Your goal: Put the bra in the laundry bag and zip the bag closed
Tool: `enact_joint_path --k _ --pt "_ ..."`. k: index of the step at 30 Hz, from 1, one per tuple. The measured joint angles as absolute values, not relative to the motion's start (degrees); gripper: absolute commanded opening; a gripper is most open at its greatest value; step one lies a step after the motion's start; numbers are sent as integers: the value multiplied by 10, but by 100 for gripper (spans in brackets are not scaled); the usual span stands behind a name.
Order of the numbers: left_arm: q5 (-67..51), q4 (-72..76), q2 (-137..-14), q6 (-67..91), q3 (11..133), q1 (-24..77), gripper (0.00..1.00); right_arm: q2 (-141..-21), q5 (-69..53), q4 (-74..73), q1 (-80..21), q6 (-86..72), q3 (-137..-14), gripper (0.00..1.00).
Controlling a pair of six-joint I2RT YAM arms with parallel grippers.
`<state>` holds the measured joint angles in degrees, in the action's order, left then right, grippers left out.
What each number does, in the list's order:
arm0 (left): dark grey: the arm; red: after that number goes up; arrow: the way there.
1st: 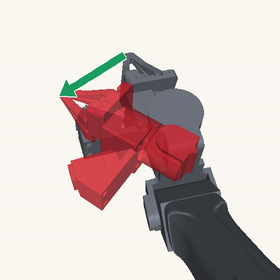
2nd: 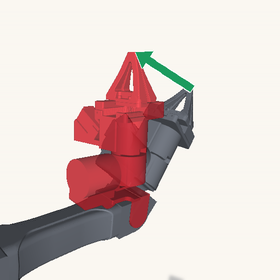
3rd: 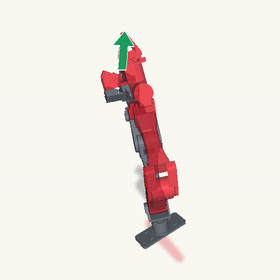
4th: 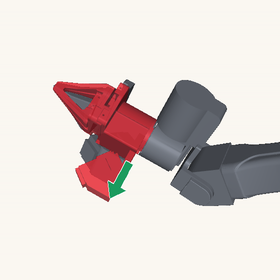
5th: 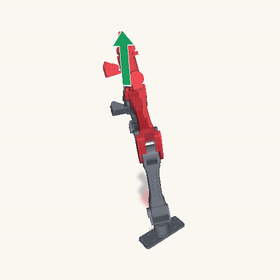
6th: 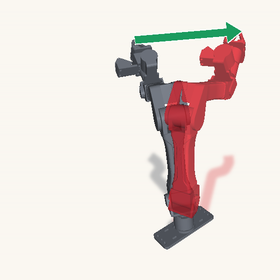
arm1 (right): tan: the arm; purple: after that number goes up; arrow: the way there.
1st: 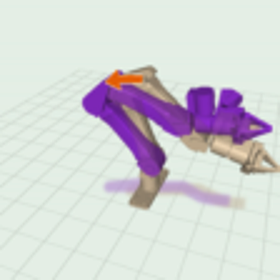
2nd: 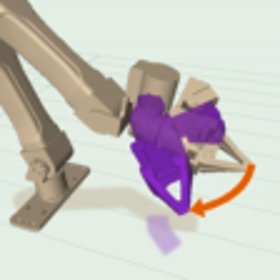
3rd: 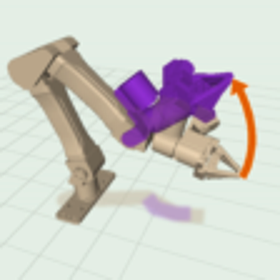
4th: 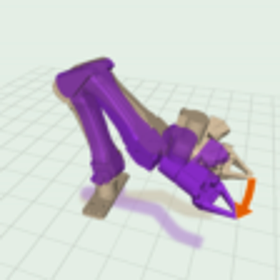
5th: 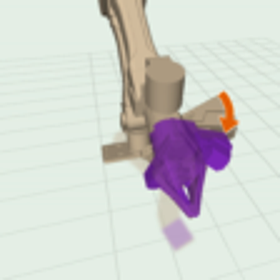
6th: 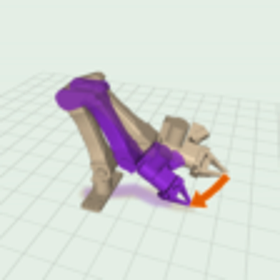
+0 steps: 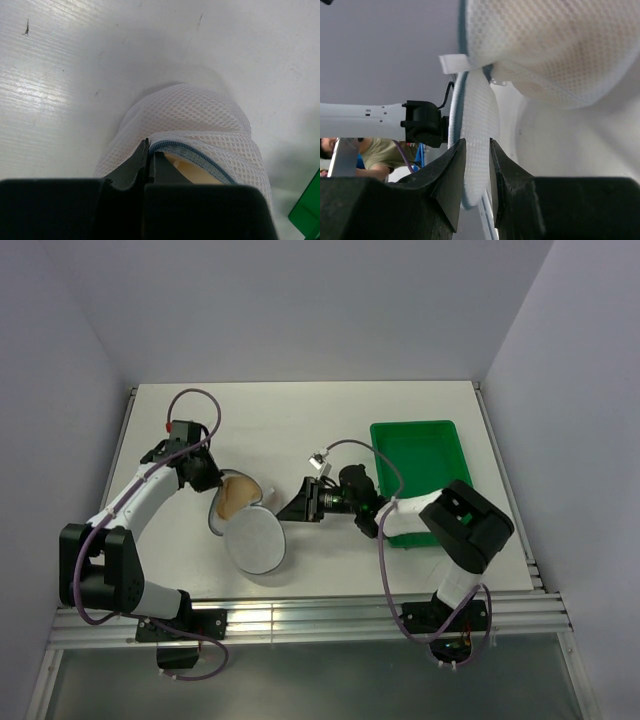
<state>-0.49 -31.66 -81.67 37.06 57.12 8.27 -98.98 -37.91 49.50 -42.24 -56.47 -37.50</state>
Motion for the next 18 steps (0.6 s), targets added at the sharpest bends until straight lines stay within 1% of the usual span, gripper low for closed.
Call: enact_joint_path --k 9,18 --pt "-20 -309 -817 371 565 83 0 -982 -361 435 -472 -539 -446 33" --pt "-35 -307 -807 371 547 83 0 -1006 -334 409 -486 -574 -482 33"
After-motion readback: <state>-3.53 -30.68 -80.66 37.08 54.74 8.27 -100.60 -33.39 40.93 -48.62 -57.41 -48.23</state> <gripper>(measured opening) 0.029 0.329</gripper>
